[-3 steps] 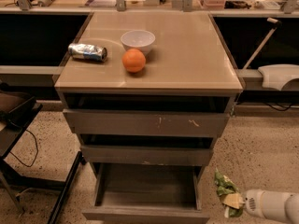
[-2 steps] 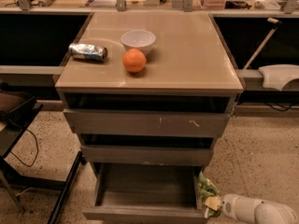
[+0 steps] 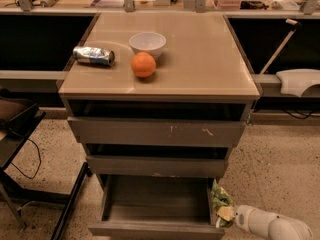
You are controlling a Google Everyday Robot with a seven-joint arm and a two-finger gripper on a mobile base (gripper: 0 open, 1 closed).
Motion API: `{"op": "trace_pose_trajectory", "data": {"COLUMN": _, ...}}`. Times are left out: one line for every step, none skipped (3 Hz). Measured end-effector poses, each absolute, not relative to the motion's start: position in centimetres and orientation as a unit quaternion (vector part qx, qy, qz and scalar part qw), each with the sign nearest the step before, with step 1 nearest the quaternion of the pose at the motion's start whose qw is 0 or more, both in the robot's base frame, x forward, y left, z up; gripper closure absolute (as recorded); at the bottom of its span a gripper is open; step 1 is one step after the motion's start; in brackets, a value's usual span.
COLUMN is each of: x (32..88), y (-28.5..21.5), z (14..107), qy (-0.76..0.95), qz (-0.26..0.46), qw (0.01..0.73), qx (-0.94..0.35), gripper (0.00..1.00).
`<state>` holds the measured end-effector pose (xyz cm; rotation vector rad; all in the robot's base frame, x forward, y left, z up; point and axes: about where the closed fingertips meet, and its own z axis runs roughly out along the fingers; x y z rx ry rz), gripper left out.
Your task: Place green jalapeno chip bag into bottom drawer
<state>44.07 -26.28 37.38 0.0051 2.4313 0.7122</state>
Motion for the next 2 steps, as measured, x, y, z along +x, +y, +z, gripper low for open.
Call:
{"op": "trace_pose_trajectory", "data": {"x": 49.1, "y": -25.6, "z": 35.4, "qy": 0.898, "qz": 0.270, "qw": 0.347, "qx": 0.022, "gripper": 1.00}}
{"op": "trace_pose_trajectory", "data": {"x": 53.9, "y": -24.6, "z": 33.5, "qy": 0.890, "qz": 0.255, "qw": 0.377, "qx": 0.024, "gripper": 1.00}}
